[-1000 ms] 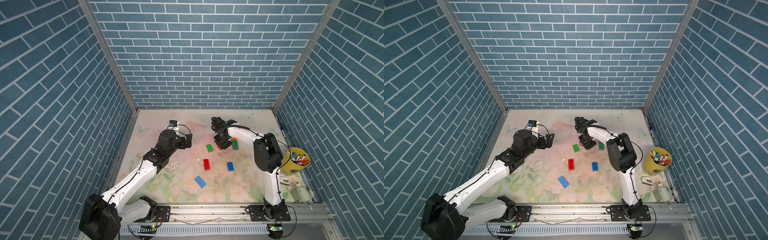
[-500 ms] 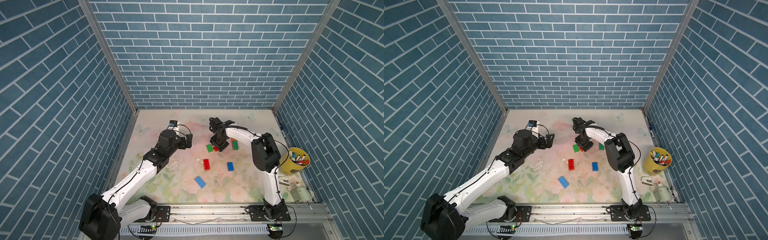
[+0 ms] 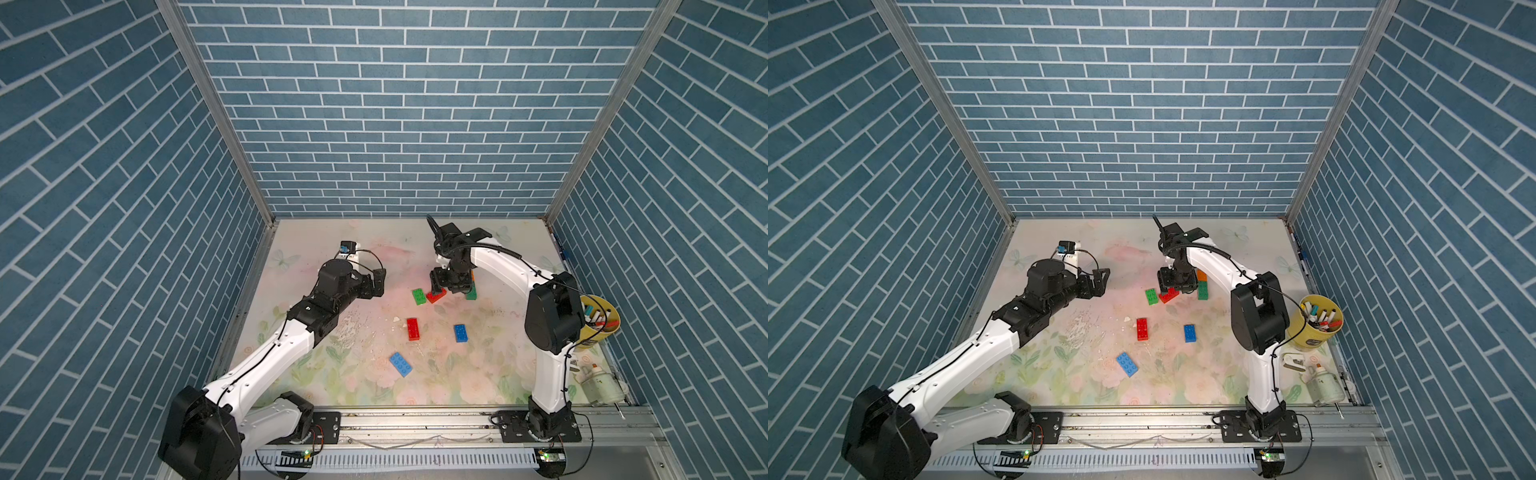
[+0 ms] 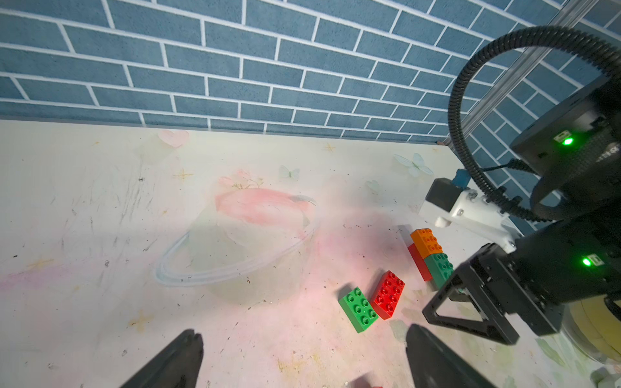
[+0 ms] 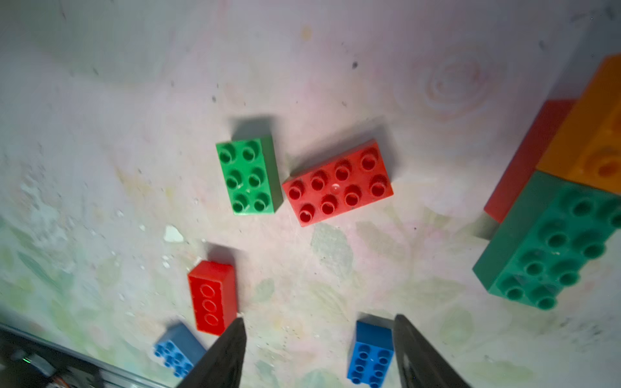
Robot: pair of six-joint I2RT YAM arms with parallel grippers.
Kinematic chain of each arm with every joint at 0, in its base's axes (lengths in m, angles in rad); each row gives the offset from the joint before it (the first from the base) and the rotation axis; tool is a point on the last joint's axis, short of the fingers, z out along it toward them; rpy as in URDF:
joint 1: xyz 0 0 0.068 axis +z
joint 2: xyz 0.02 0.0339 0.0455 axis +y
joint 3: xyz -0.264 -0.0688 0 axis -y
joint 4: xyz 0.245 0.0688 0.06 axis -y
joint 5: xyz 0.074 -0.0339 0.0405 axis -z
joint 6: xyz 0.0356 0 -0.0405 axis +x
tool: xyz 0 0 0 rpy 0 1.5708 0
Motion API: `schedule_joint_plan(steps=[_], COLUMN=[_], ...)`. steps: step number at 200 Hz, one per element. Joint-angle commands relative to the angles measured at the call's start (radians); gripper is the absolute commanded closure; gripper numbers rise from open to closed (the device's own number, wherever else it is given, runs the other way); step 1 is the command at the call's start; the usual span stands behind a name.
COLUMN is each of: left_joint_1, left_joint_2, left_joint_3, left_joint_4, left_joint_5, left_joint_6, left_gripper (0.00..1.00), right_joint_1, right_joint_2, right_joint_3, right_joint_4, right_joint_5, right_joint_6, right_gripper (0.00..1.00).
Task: Assemble a rectangle with lego
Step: Pick up the lego brick from the center of the board.
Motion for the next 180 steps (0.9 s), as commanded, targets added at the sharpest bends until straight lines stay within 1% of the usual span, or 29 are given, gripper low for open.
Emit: schedule_joint_plan(steps=[1,15,25,41,46,53,67,95,136,150,154,180], left_joint_1=[-0.001,-0.001,-0.002,-0.001,-0.002,-0.002,-0.002,-0.001,0.001,0.002,0.004,0.007], left_joint_2=[0.014,0.017,0.02,0.026,0.029,0.031,0.033,0.036,0.042,0.043,0.044,0.046], left_joint_3=[0.001,-0.002,-0.002,-0.002,-0.002,-0.002,-0.002,-0.002,0.0,-0.001,0.0,0.001], left_joint_4=[0.0,0.002,0.001,0.0,-0.002,-0.001,0.0,-0.001,-0.001,-0.002,-0.002,-0.002], left_joint_5=[0.012,0.01,0.007,0.001,-0.001,-0.003,-0.007,-0.01,-0.011,-0.011,-0.011,-0.01], left_joint_6=[0.013,0.011,0.013,0.013,0.014,0.014,0.015,0.019,0.021,0.02,0.021,0.021], left_gripper=[0.0,0.0,0.0,0.0,0.0,0.0,0.0,0.0,0.0,0.0,0.0,0.0], right_joint_1=[0.005,0.004,0.005,0.004,0.004,0.005,0.004,0.005,0.004,0.004,0.005,0.016], right_joint_2=[0.032,0.05,0.057,0.065,0.069,0.08,0.109,0.158,0.193,0.193,0.221,0.244], right_joint_3=[-0.025,-0.027,-0.029,-0.027,-0.025,-0.019,0.001,0.024,0.063,0.081,0.086,0.123], right_joint_4=[-0.048,-0.015,0.019,0.07,0.084,0.094,0.099,0.111,0.136,0.14,0.141,0.134], right_joint_5=[0.022,0.043,0.072,0.072,0.073,0.073,0.119,0.15,0.155,0.148,0.147,0.144], right_joint_6=[-0.303,-0.331,-0.334,-0.339,-0.339,-0.345,-0.356,-0.376,-0.384,-0.381,-0.38,-0.371], right_gripper=[0.29,0.26,0.2,0.15,0.09,0.08,0.07,0.09,0.14,0.15,0.15,0.15])
